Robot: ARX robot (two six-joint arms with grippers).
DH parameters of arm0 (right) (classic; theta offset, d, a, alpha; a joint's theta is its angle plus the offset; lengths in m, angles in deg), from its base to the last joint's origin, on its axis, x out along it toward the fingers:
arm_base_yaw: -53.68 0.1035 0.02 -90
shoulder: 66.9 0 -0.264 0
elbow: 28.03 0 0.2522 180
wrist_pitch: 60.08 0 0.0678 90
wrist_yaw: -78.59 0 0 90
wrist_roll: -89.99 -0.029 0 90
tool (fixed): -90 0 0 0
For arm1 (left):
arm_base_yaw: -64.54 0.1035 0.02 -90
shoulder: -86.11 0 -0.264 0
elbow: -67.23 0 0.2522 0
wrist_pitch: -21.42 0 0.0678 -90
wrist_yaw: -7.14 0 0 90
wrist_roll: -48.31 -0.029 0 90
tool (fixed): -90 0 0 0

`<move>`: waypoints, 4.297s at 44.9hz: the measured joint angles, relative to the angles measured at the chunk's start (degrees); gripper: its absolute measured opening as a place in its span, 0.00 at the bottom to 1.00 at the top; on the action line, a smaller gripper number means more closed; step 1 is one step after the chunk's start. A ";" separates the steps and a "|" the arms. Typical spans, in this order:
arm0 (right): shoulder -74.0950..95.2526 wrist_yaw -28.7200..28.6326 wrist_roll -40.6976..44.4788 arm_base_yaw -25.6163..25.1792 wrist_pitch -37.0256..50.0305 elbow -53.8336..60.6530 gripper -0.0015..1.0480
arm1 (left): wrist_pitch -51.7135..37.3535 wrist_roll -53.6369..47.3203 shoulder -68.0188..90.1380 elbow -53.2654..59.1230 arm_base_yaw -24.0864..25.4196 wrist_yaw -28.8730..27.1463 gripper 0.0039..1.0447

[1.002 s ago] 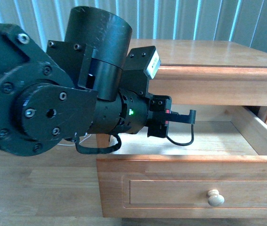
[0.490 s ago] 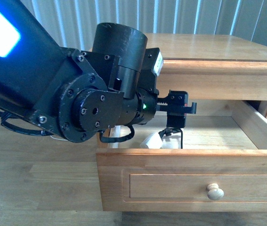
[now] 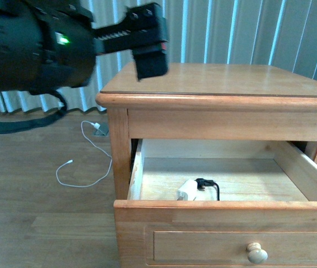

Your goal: Put charger into drawer

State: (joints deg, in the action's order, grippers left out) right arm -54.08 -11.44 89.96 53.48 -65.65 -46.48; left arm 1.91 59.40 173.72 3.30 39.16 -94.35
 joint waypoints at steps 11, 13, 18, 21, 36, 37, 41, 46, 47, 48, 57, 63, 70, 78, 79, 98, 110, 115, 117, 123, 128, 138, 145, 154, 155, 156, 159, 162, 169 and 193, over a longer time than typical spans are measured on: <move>0.00 0.00 0.00 0.00 0.00 0.00 0.92 | 1.16 -1.53 -19.80 14.36 4.02 -7.87 0.94; 0.00 0.00 0.00 0.00 0.00 0.00 0.92 | 3.23 -1.51 -23.93 17.25 5.33 -8.33 0.94; 0.00 0.00 0.00 0.00 0.00 0.00 0.92 | 7.72 -0.68 -32.02 22.60 9.01 -9.88 0.94; 0.00 0.00 0.00 0.00 0.00 0.00 0.92 | 8.13 -0.24 -33.73 23.17 9.92 -10.60 0.94; 0.00 0.00 0.00 0.00 0.00 0.00 0.92 | 7.98 -0.46 -33.90 23.30 10.05 -9.25 0.93; 0.00 0.00 0.00 0.00 0.00 0.00 0.92 | 7.28 -1.42 -34.12 23.67 10.51 -7.50 0.90; 0.00 0.00 0.00 0.00 0.00 0.00 0.92 | 5.14 -6.27 -36.13 26.75 12.13 -1.42 0.77; 0.00 0.00 0.00 0.00 0.00 0.00 0.92 | 4.07 -9.05 -39.85 32.02 14.64 1.11 0.56; 0.00 0.00 0.00 0.00 0.00 0.00 0.92 | 3.98 -9.35 -40.41 32.74 15.06 1.38 0.53; 0.00 0.00 0.00 0.00 0.00 0.00 0.92 | 3.96 -9.53 -40.96 33.44 15.47 1.68 0.49; 0.00 0.00 0.00 0.00 0.00 0.00 0.92 | 3.87 -10.23 -46.62 39.10 18.32 4.70 0.15; 0.00 0.00 0.00 0.00 0.00 0.00 0.92 | 4.39 -10.45 -50.10 41.75 19.80 6.03 0.04; -0.02 0.00 0.00 0.00 0.00 0.00 0.92 | 6.29 -10.64 -54.38 44.17 24.90 11.02 0.04; -0.04 0.00 0.00 0.00 0.00 0.00 0.92 | 9.75 -10.67 -60.22 46.53 25.22 11.45 0.04; -0.04 0.00 0.00 0.00 0.00 0.00 0.92 | 10.23 -10.67 -60.98 46.77 25.24 11.43 0.04; -0.09 0.00 0.00 0.00 -0.02 0.00 0.92 | 17.70 -10.69 -72.26 49.53 25.24 11.47 0.04; -0.09 0.00 0.00 0.00 -0.02 0.00 0.92 | 22.36 -10.69 -76.94 49.53 25.24 11.47 0.04; -0.09 0.00 0.00 0.00 -0.02 0.00 0.92 | 27.96 -10.69 -81.26 49.53 25.24 11.43 0.04; -0.09 0.00 0.00 0.00 -0.02 0.00 0.92 | 32.17 -10.69 -84.98 49.53 25.24 11.50 0.04; -0.09 0.02 0.00 0.02 -0.02 0.00 0.92 | 33.20 -10.69 -87.27 49.53 25.24 11.50 0.04; -0.09 0.00 0.00 0.02 -0.02 0.00 0.92 | 33.24 -10.67 -87.32 49.53 25.24 11.50 0.07; -0.09 0.00 0.00 0.02 -0.02 0.00 0.92 | 33.24 -10.67 -87.34 49.53 25.24 11.50 0.46; -0.09 0.00 0.00 0.02 -0.02 0.00 0.92 | 33.24 -10.67 -87.36 49.53 25.24 11.50 0.70; -0.09 0.00 0.00 0.02 -0.02 0.00 0.92 | 33.24 -10.80 -87.36 49.53 25.24 11.50 0.94; -0.09 0.00 0.00 0.02 -0.02 0.00 0.92 | 33.24 -10.82 -87.36 49.53 25.24 11.50 0.94; -0.09 0.00 0.00 0.02 -0.02 0.00 0.92 | 33.24 -10.82 -87.36 49.53 25.24 11.50 0.94; -0.09 0.00 0.00 0.02 -0.02 0.00 0.92 | 33.24 -10.82 -87.36 49.53 25.24 11.50 0.94; 0.76 -3.34 1.14 -0.55 -3.65 -0.98 0.92 | 33.24 -10.82 -87.36 49.53 25.24 11.50 0.94; 9.09 -6.88 1.99 0.57 -10.01 -3.76 0.92 | 33.24 -10.82 -87.36 49.53 25.24 11.47 0.94; 54.82 -6.67 1.29 10.56 6.64 -14.32 0.92 | 33.24 -10.82 -87.36 49.53 25.24 11.50 0.94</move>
State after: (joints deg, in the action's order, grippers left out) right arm 0.74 -18.11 91.25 64.03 -59.01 -60.80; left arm 35.15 48.58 86.36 52.83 64.40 -82.85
